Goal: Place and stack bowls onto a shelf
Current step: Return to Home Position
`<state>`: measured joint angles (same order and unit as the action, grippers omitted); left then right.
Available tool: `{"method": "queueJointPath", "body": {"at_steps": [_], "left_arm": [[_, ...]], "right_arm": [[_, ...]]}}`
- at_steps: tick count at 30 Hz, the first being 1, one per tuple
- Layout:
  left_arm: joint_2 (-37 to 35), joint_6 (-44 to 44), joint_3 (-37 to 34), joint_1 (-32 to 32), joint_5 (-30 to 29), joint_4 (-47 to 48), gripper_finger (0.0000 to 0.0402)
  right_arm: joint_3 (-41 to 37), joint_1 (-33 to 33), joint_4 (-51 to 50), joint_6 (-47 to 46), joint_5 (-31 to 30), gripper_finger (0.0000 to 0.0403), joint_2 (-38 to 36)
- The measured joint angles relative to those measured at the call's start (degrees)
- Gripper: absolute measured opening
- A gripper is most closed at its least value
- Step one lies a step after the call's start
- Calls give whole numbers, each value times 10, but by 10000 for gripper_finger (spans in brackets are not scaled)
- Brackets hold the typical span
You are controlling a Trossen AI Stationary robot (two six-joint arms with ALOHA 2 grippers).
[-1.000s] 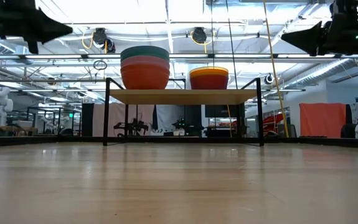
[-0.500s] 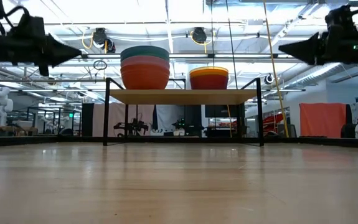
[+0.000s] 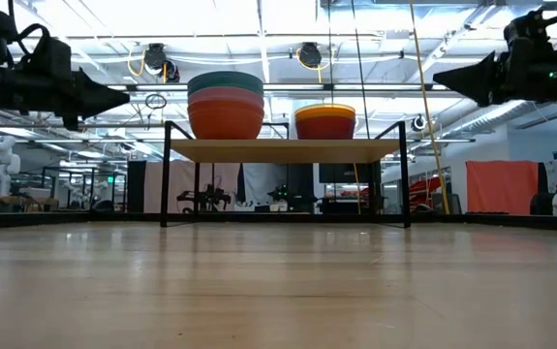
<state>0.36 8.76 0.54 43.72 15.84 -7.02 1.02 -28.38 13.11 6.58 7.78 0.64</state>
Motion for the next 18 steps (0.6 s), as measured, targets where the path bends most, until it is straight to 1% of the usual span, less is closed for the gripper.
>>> {"method": "queueJointPath", "body": {"at_steps": [5, 12, 18], "left_arm": [[1, 6, 0, 0, -2, 40, 24], [20, 6, 0, 0, -5, 41, 24], [23, 4, 0, 0, -7, 41, 24]], "right_arm": [[-1, 0, -21, -31, -1, 0, 0], [-1, 0, -36, -33, -1, 0, 0], [-2, 0, -36, -33, -2, 0, 0]]}}
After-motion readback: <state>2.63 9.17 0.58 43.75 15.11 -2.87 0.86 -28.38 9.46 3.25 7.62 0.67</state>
